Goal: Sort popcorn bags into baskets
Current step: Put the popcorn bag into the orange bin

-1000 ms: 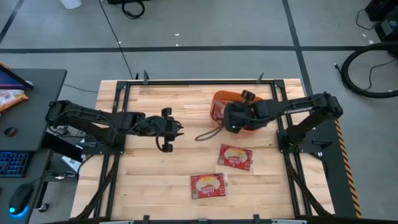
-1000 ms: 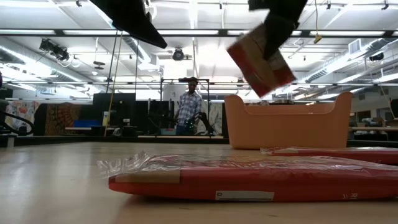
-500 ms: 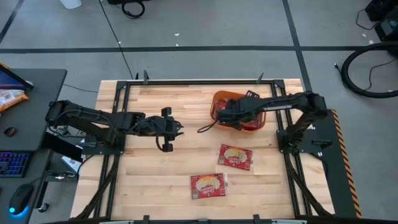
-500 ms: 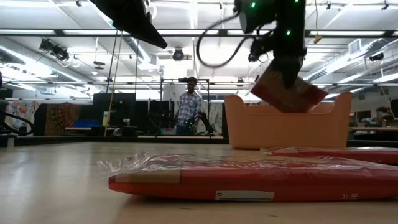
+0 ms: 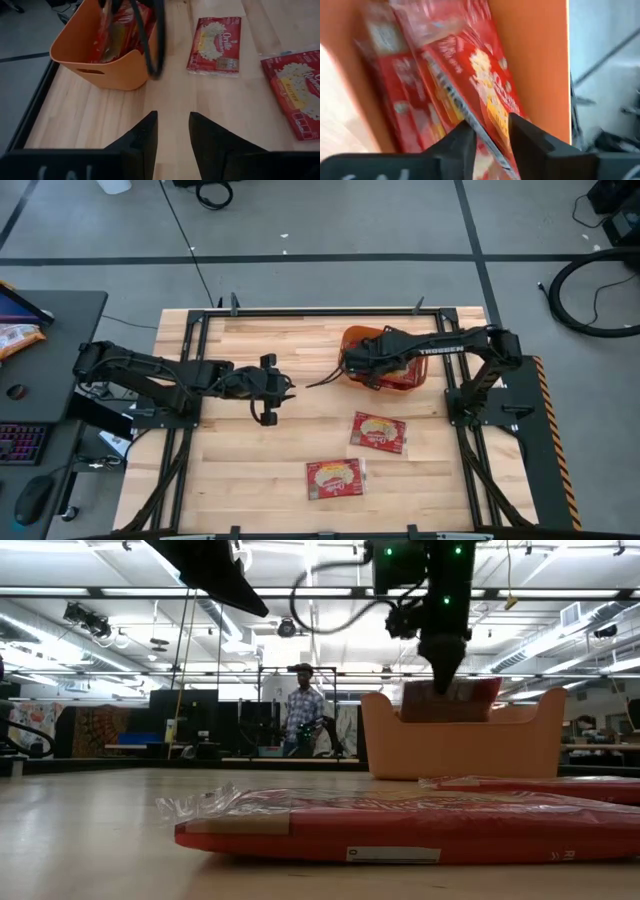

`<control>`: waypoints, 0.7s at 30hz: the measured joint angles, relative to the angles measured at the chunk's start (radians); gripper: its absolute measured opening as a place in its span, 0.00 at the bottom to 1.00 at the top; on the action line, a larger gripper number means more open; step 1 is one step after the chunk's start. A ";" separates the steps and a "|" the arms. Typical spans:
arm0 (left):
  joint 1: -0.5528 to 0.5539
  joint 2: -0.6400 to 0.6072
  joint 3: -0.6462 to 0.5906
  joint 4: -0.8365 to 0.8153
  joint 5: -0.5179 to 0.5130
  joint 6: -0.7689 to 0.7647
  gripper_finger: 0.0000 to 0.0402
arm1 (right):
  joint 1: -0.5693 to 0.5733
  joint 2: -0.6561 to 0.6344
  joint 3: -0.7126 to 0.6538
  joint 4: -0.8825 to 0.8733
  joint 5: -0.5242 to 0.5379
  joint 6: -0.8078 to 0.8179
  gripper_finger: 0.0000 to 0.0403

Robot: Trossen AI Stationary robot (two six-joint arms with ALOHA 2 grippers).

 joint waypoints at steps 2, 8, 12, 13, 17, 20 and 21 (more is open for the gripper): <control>0.000 0.000 0.000 0.000 0.002 0.000 0.29 | 0.007 -0.025 0.000 0.034 -0.004 -0.019 0.32; 0.000 0.000 0.000 -0.018 0.003 -0.005 0.29 | 0.063 -0.128 0.000 0.052 -0.013 -0.033 0.37; -0.003 0.000 0.000 -0.048 0.006 -0.010 0.29 | 0.128 -0.188 -0.013 0.120 -0.178 -0.127 0.37; -0.003 0.000 0.000 -0.053 0.013 -0.011 0.29 | 0.149 -0.199 -0.023 0.156 -0.226 -0.153 0.37; -0.003 0.000 0.000 -0.060 0.056 -0.014 0.29 | 0.237 -0.214 -0.078 0.305 -0.322 -0.231 0.36; -0.003 0.000 0.000 -0.060 0.080 -0.032 0.29 | 0.298 -0.214 -0.144 0.404 -0.353 -0.261 0.36; -0.003 0.000 0.000 -0.060 0.085 -0.037 0.29 | 0.318 -0.214 -0.170 0.440 -0.360 -0.263 0.36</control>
